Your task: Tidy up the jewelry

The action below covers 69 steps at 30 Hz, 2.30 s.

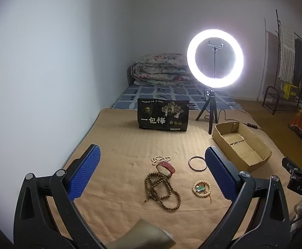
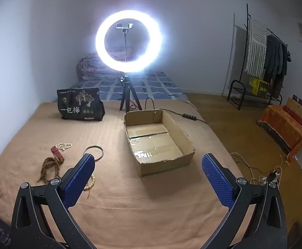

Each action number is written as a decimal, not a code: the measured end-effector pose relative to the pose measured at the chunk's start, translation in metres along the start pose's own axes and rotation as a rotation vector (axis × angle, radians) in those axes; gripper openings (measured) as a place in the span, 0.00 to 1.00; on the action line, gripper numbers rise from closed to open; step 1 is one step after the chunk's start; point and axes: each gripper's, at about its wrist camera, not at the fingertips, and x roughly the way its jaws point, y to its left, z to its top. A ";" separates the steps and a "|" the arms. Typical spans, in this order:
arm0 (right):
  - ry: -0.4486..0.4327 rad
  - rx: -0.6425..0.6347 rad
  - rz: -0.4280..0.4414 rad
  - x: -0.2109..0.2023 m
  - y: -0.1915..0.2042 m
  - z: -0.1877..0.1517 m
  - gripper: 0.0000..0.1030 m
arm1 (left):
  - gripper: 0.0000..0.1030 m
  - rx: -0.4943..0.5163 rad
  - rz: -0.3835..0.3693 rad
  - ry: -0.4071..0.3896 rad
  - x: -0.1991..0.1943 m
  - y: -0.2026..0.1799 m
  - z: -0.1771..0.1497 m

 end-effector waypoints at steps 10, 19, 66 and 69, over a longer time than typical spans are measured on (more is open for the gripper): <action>0.005 -0.011 -0.017 -0.001 0.002 0.002 1.00 | 0.99 0.011 0.012 0.012 0.004 0.001 0.003; 0.009 0.008 -0.010 0.002 -0.002 0.001 1.00 | 0.99 0.011 0.017 -0.005 0.001 0.002 0.007; 0.018 0.006 0.002 0.004 0.002 0.002 1.00 | 0.99 0.018 0.022 -0.015 -0.001 0.000 0.004; 0.019 0.006 0.002 0.004 0.002 0.002 1.00 | 0.99 0.019 0.021 -0.015 -0.001 0.000 0.004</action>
